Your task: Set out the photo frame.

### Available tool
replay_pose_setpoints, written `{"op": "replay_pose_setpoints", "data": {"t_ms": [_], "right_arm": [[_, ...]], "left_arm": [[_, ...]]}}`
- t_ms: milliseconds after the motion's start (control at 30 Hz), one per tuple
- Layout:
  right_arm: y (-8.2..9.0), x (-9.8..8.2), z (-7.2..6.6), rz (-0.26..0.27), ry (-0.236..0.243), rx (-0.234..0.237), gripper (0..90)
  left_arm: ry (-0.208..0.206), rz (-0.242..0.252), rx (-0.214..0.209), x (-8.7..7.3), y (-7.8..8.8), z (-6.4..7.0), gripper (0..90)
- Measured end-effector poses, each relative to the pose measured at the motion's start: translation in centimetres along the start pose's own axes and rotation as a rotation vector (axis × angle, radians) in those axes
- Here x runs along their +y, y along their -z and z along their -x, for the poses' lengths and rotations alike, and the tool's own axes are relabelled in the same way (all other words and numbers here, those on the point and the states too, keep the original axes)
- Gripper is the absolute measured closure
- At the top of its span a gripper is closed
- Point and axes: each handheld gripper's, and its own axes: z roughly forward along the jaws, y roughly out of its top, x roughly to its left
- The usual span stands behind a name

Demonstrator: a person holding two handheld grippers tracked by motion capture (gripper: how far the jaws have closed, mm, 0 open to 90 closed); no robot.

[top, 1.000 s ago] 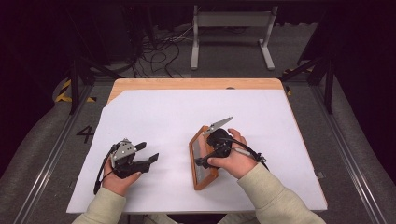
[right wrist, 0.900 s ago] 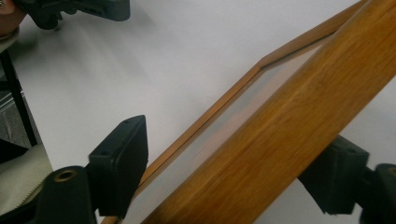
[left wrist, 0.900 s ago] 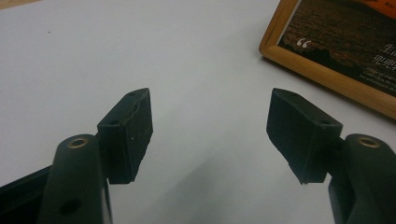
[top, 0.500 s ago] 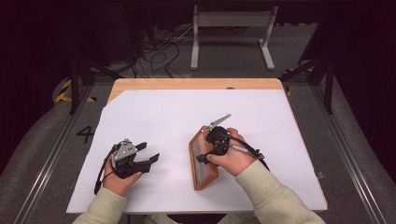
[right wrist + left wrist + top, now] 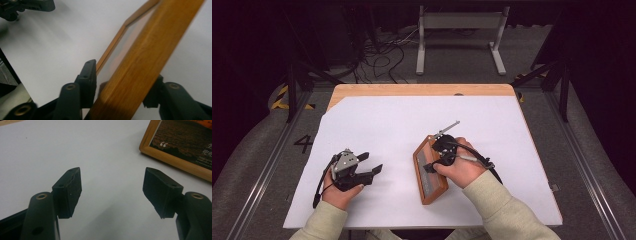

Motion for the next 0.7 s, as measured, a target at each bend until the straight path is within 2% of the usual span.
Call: {"op": "replay_pose_setpoints", "data": {"t_ms": [233,367,467,533,700], "right_arm": [[0.1,0.1,-0.1,-0.006,-0.057,-0.008,61.8],[0.1,0.3,-0.1,-0.010,-0.062,-0.003,63.6],[0.1,0.4,-0.2,0.000,-0.069,0.031,67.2],[0.2,0.6,-0.4,0.002,-0.057,0.048,68.6],[0.4,0.9,-1.1,-0.010,-0.001,0.037,70.5]], "left_arm": [[0.000,0.001,0.003,0.0,0.0,0.0,31.8],[0.002,0.003,0.004,0.0,0.1,0.0,31.8],[0.004,0.004,0.001,0.0,0.1,-0.1,31.8],[0.007,0.007,0.002,0.0,0.1,0.0,31.8],[0.012,0.010,0.001,0.0,0.2,-0.1,31.7]]}}
